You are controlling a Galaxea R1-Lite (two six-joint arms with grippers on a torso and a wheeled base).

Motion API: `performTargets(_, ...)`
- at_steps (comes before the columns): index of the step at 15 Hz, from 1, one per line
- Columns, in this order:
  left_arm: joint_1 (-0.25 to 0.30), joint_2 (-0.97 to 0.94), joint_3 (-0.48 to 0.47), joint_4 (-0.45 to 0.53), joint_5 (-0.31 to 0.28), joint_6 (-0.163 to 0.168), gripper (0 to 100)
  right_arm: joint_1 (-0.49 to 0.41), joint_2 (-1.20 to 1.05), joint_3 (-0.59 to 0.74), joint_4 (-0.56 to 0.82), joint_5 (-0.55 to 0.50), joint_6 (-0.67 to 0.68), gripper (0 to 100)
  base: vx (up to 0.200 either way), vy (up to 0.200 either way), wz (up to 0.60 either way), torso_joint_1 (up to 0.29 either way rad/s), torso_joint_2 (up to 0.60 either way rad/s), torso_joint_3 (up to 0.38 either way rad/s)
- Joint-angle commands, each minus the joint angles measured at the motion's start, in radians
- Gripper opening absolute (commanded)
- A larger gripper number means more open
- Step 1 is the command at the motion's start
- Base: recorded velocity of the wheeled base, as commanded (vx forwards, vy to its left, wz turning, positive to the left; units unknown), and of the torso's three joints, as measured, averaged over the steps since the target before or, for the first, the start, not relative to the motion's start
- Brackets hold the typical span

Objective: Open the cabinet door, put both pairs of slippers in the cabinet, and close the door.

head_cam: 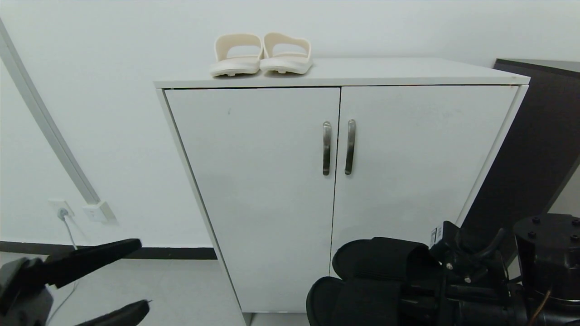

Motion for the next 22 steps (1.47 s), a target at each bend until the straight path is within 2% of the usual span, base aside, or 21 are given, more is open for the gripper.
performTargets(1, -0.075, 0.169, -0.033, -0.091, 0.021, -0.012, 100, 0.002, 0.002, 0.001, -0.002, 0.001, -0.001, 0, 0.0, 0.0, 0.0, 0.0, 0.0, 0.0)
performTargets(3, -0.154, 0.202, -0.13, -0.096, 0.038, -0.069, 100, 0.002, 0.002, 0.006, -0.002, 0.001, 0.001, 0, 0.0, 0.0, 0.0, 0.0, 0.0, 0.0)
performTargets(5, -0.227, 0.238, -0.239, -0.096, 0.105, -0.109, 100, 0.002, 0.002, 0.007, -0.002, 0.001, 0.001, 0, 0.0, 0.0, 0.0, 0.0, 0.0, 0.0)
performTargets(6, -0.282, 0.261, -0.285, -0.096, 0.122, -0.143, 100, 0.002, 0.002, 0.007, -0.002, 0.002, 0.001, 0, 0.0, 0.0, 0.0, 0.0, 0.0, 0.0)
performTargets(7, -0.328, 0.298, -0.318, -0.096, 0.125, -0.163, 100, 0.002, 0.002, 0.006, -0.002, 0.002, 0.001, 0, 0.0, 0.0, 0.0, 0.0, 0.0, 0.0)
performTargets(10, -0.426, 0.421, -0.407, -0.103, 0.161, -0.166, 100, 0.005, 0.002, 0.001, -0.002, 0.001, 0.001, 0, 0.0, 0.0, 0.0, 0.0, 0.0, 0.0)
performTargets(15, -0.501, 0.646, -0.55, -0.191, 0.162, -0.169, 100, 0.006, 0.02, -0.001, -0.008, 0.002, 0.002, 0, 0.0, 0.0, 0.0, 0.0, 0.0, 0.0)
performTargets(19, -0.516, 0.798, -0.642, -0.277, 0.171, -0.178, 100, 0.005, 0.026, -0.001, -0.012, 0.002, 0.002, 0, 0.0, 0.0, 0.0, 0.0, 0.0, 0.0)
performTargets(22, -0.516, 0.855, -0.719, -0.272, 0.231, -0.206, 100, 0.005, 0.028, -0.001, -0.014, 0.002, 0.004, 0, 0.0, 0.0, 0.0, 0.0, 0.0, 0.0)
